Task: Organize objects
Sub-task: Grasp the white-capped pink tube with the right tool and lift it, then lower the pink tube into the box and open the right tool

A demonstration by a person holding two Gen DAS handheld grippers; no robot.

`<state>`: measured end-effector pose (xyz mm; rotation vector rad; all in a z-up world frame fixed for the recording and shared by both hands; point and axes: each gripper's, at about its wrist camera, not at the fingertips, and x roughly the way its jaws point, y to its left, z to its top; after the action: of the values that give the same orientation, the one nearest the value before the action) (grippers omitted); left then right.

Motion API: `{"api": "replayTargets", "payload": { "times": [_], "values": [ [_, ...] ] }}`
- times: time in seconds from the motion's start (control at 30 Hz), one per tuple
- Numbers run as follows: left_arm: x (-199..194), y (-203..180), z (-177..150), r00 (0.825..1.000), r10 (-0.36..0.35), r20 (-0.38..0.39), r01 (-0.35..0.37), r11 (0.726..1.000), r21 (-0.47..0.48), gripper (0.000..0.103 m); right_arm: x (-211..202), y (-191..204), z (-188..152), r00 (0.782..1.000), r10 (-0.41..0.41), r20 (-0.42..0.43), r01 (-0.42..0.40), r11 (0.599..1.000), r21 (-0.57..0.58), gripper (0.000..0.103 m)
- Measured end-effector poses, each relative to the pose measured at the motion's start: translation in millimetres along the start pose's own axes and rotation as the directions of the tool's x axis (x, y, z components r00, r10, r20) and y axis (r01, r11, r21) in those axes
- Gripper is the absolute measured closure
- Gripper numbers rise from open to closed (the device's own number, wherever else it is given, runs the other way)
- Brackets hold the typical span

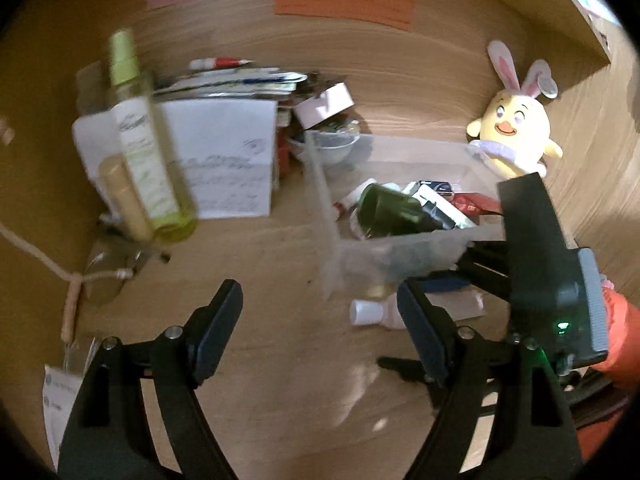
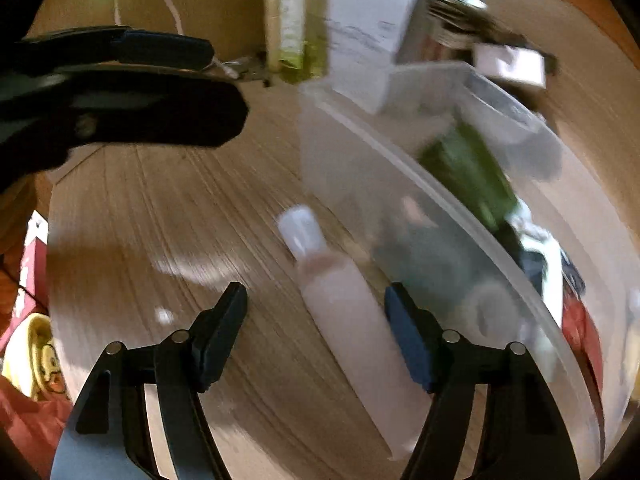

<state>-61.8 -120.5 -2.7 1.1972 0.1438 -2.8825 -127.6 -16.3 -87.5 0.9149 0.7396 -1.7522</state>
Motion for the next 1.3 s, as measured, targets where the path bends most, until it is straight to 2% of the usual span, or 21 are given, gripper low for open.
{"api": "replayTargets", "payload": {
  "times": [0.1, 0.17, 0.23, 0.3, 0.47, 0.63, 0.7, 0.8, 0.97, 1.0, 1.1, 1.2, 1.3],
  "values": [
    [-6.1, 5.7, -9.4, 1.000, -0.001, 0.011, 0.001, 1.000, -0.024, 0.023, 4.6, -0.2, 7.9, 0.999, 0.032, -0.001, -0.032, 0.999, 0.013, 0.040],
    [-9.1, 9.8, -15.5, 1.000, -0.013, 0.018, 0.013, 0.999, -0.041, 0.025, 5.2, -3.8, 10.0, 0.998, 0.058, 0.002, -0.058, 0.998, 0.036, 0.060],
    [-9.6, 12.5, -18.3, 0.999, -0.023, 0.023, 0.025, 0.998, -0.050, 0.026, 4.0, -7.9, 9.5, 0.999, 0.048, 0.003, -0.048, 0.997, 0.055, 0.076],
    [-9.5, 13.0, -22.2, 0.999, -0.034, 0.026, 0.035, 0.998, -0.055, 0.028, 7.9, 6.6, 8.9, 1.000, 0.024, 0.006, -0.025, 0.996, 0.080, 0.081],
    [-3.9, 10.1, -25.5, 0.998, -0.057, 0.020, 0.058, 0.997, -0.057, 0.030, -9.9, 0.8, -7.0, 0.999, 0.003, 0.040, -0.008, 0.991, 0.135, 0.082],
    [-1.2, -2.5, -21.7, 0.996, -0.081, 0.027, 0.082, 0.996, -0.040, 0.031, -63.2, -19.7, -19.2, 0.986, -0.045, 0.158, 0.009, 0.975, 0.220, 0.083],
    [-2.2, -8.4, -18.4, 0.995, -0.091, 0.037, 0.093, 0.995, -0.034, 0.031, -92.7, -38.4, -21.1, 0.973, -0.081, 0.216, 0.020, 0.963, 0.269, 0.083],
    [-6.0, -20.7, -12.7, 0.993, -0.097, 0.065, 0.098, 0.995, -0.013, 0.031, -110.0, -44.8, 2.3, 0.949, -0.147, 0.279, 0.044, 0.938, 0.343, 0.083],
    [-11.4, -45.6, -3.4, 0.990, -0.085, 0.113, 0.081, 0.996, 0.037, 0.031, -124.3, -90.4, 9.1, 0.906, -0.263, 0.331, 0.082, 0.878, 0.472, 0.084],
    [-11.7, -49.5, -2.1, 0.990, -0.082, 0.118, 0.078, 0.996, 0.043, 0.030, -140.2, -101.4, 4.0, 0.904, -0.267, 0.334, 0.076, 0.869, 0.488, 0.084],
    [-10.6, -59.7, 1.3, 0.989, -0.071, 0.129, 0.065, 0.996, 0.056, 0.027, -133.0, -131.4, 12.0, 0.909, -0.251, 0.332, 0.030, 0.836, 0.548, 0.085],
    [-8.0, -64.8, 2.5, 0.989, -0.080, 0.124, 0.073, 0.996, 0.059, 0.025, -120.3, -148.3, 18.9, 0.916, -0.284, 0.284, 0.082, 0.824, 0.561, 0.085],
    [-4.7, -67.2, 3.2, 0.990, -0.079, 0.118, 0.072, 0.995, 0.062, 0.022, -102.8, -155.4, 20.4, 0.932, -0.274, 0.236, 0.100, 0.822, 0.561, 0.085]
  ]
}}
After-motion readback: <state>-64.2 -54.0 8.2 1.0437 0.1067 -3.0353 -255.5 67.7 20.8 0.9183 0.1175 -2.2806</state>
